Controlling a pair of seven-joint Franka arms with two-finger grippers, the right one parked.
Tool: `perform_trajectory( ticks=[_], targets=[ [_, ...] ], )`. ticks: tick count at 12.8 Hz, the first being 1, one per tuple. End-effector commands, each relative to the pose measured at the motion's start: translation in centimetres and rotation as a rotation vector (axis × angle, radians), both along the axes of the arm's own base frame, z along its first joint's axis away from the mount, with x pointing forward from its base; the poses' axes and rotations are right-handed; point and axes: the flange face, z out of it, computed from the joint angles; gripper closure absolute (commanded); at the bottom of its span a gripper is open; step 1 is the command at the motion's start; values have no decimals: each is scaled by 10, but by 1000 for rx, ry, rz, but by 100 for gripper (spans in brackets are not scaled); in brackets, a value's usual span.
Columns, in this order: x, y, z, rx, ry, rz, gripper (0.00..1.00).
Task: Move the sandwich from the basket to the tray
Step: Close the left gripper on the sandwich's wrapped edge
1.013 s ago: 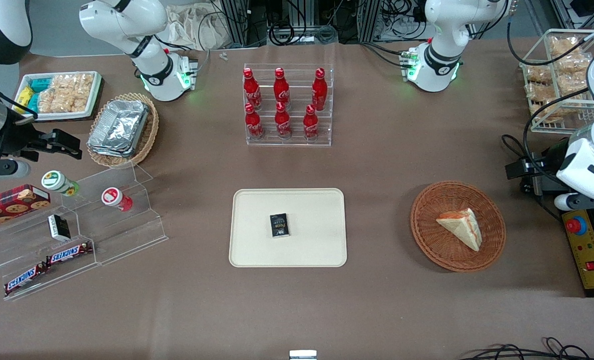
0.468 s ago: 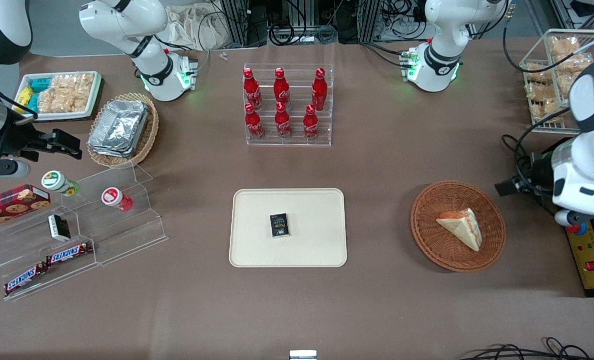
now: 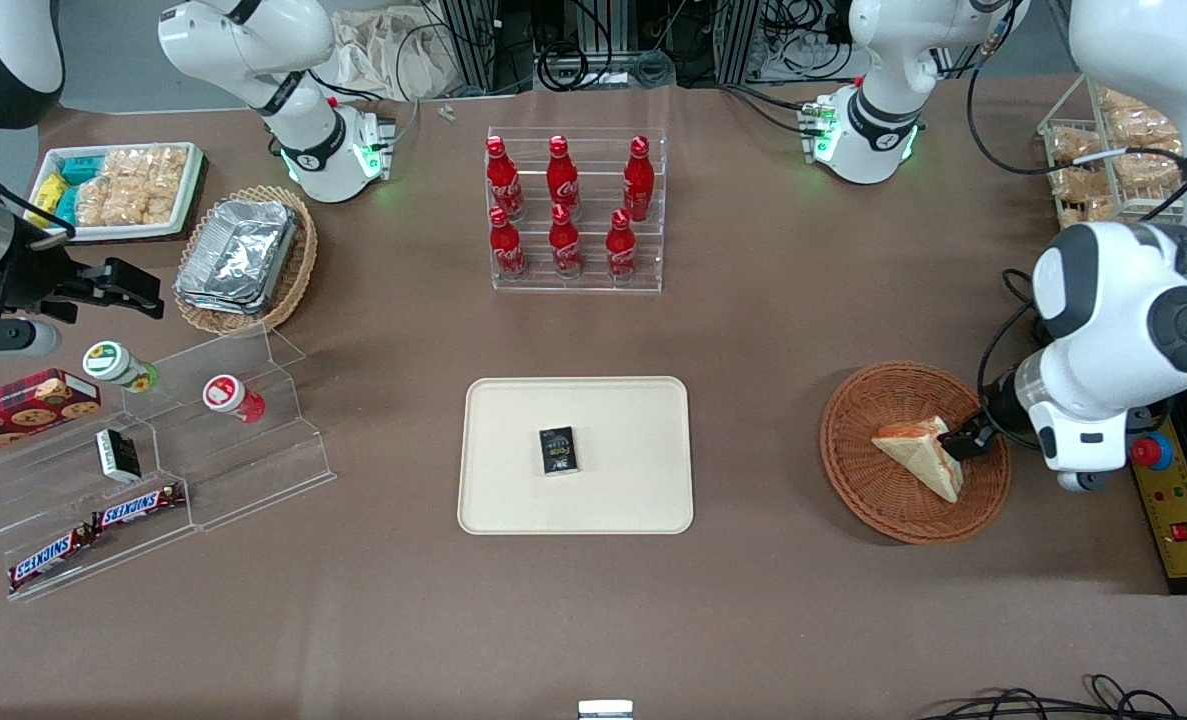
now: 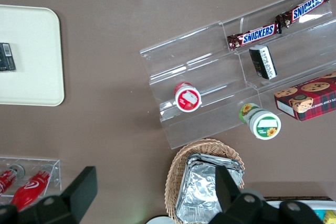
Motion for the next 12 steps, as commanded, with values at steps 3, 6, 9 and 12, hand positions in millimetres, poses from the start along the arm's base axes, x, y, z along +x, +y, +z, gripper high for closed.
perform_trajectory(
  ticks=[3,6,9,12],
  targets=[
    [-6,2,-42,2,-8,71,0],
    [-13,11,-67,-2,-9,84,0],
    [-13,19,-85,-7,-10,98,0],
    [-9,19,-100,-14,-35,98,0]
  ],
)
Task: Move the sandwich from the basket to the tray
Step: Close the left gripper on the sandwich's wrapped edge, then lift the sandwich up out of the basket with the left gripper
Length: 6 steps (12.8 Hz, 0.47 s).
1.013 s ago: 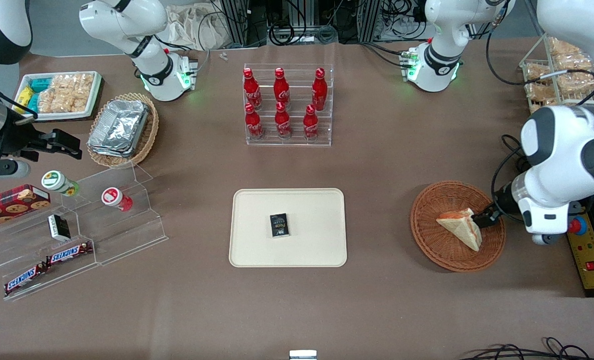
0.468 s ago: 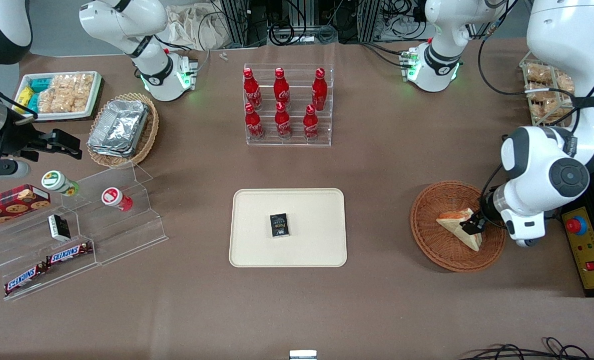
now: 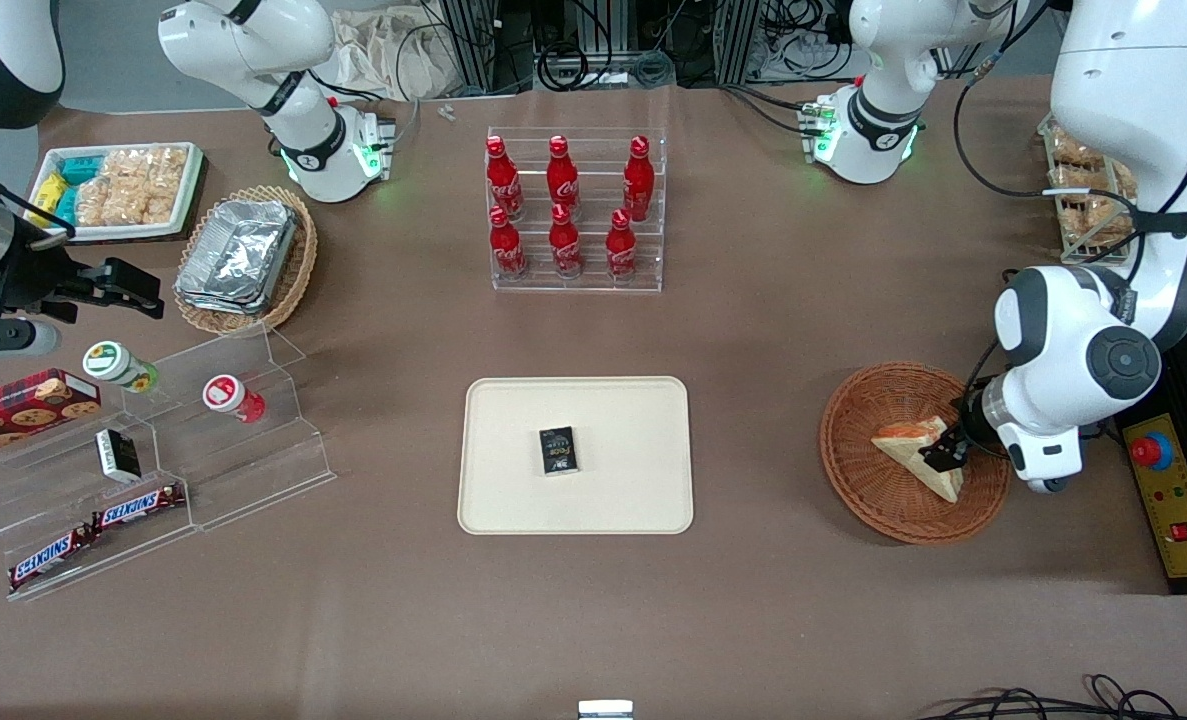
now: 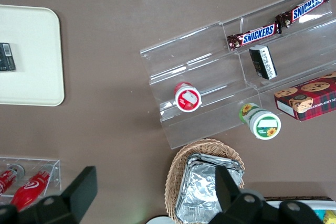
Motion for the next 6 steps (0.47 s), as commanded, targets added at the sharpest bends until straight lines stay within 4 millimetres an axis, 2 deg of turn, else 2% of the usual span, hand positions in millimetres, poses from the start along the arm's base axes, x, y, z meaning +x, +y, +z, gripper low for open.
perform_trajectory(
  ticks=[1,3,6],
  targets=[
    [3,-1,-13,-2,-24,13,0],
    [3,-2,-22,-4,-26,12,4],
    [7,-4,-26,-7,-28,11,85]
  ],
)
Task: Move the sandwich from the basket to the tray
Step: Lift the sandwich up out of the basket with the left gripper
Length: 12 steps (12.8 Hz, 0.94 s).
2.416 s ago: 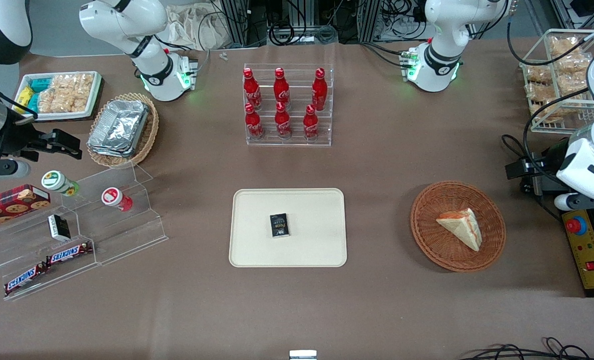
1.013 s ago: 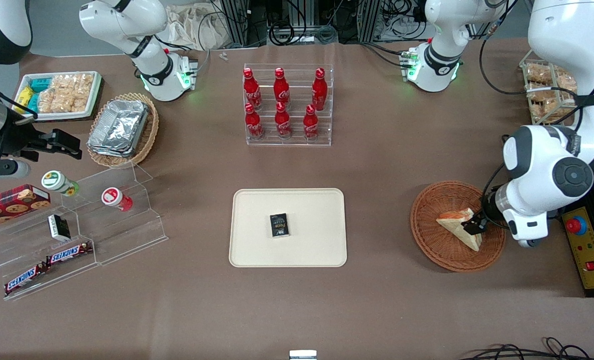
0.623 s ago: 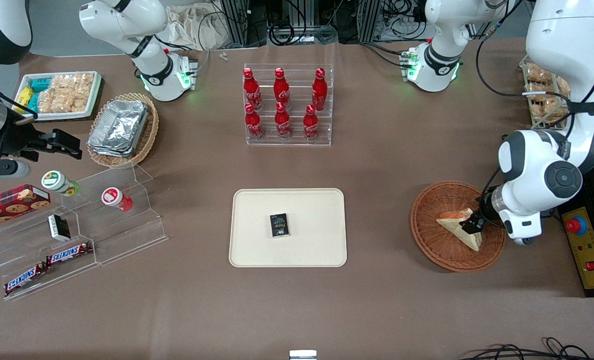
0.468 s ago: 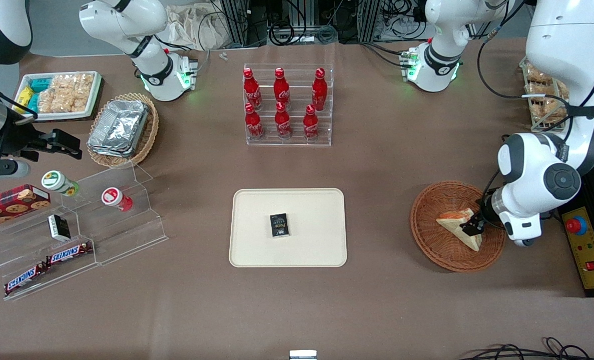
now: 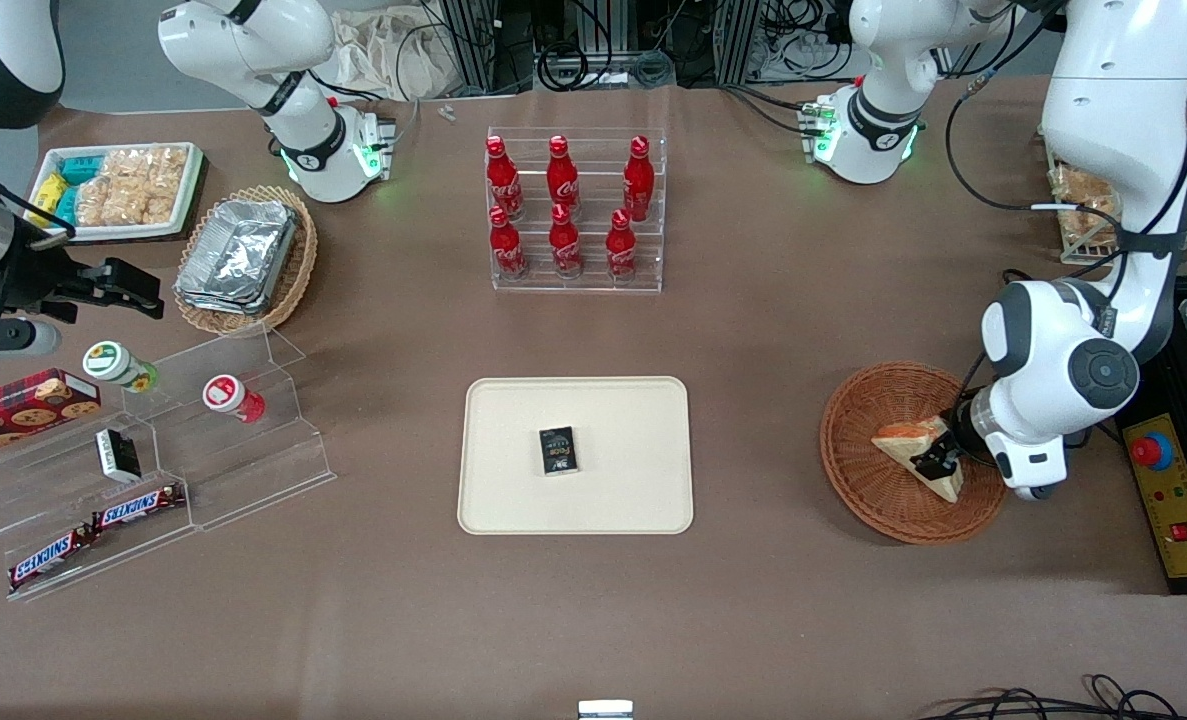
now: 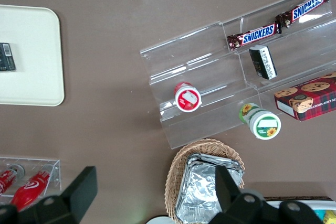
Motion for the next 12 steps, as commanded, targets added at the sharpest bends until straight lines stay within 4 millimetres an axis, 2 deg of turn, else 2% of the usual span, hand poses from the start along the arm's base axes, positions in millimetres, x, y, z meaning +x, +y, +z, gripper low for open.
perform_trajectory(
  ticks=[1,3,4,5,7,10,12],
  targets=[
    [5,-3,3,0,-24,10,100],
    [13,-4,19,-3,-48,13,100],
    [16,-4,32,-2,-62,9,100],
    [15,-3,53,5,-64,-2,100],
    [23,-10,110,16,-13,-21,100],
    [41,-45,222,-5,49,-191,100],
    [42,-76,263,-37,18,-363,100]
  ],
)
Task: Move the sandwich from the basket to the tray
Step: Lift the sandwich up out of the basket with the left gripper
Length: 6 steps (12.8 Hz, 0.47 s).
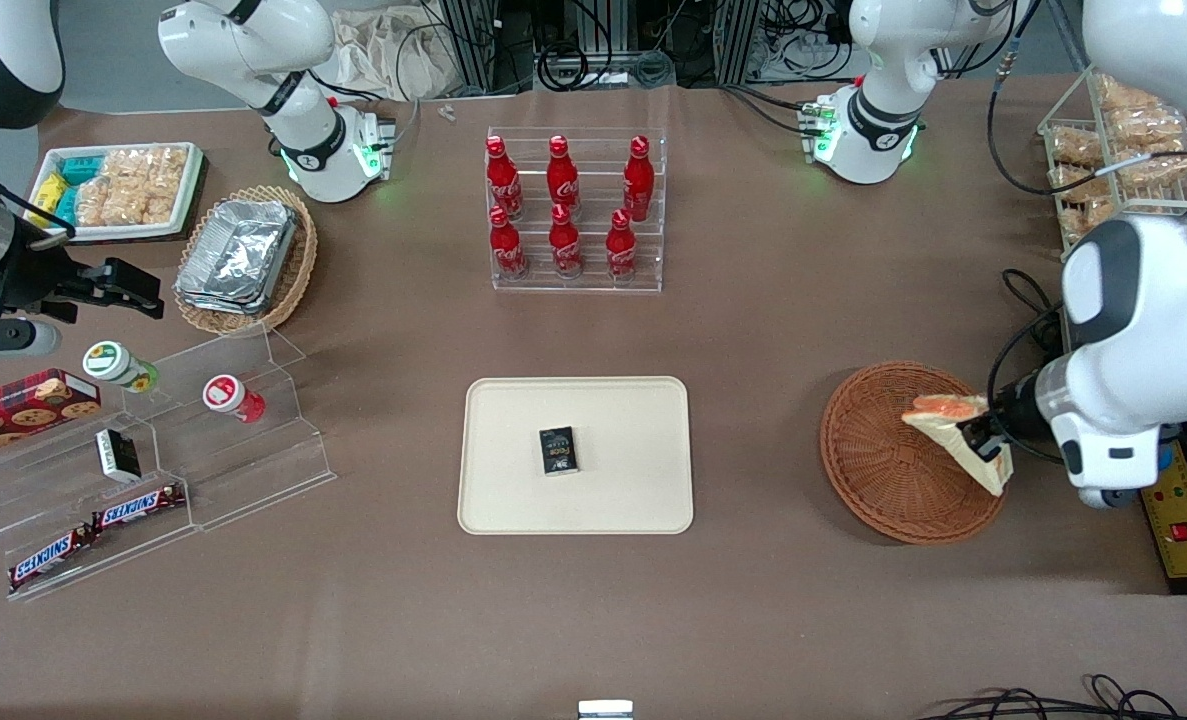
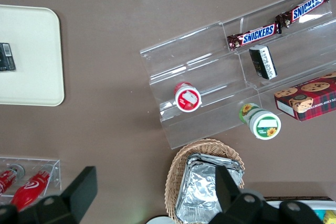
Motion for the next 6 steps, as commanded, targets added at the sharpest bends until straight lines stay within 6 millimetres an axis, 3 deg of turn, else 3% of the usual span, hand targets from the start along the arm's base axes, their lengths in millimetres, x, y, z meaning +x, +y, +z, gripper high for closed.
perform_trajectory(
  ticks=[1,3,6],
  targets=[
    [3,-44,33,-49,-7,-204,100],
    [0,-107,20,-96,10,-358,100],
    [-1,-219,-38,-60,27,-534,100]
  ],
)
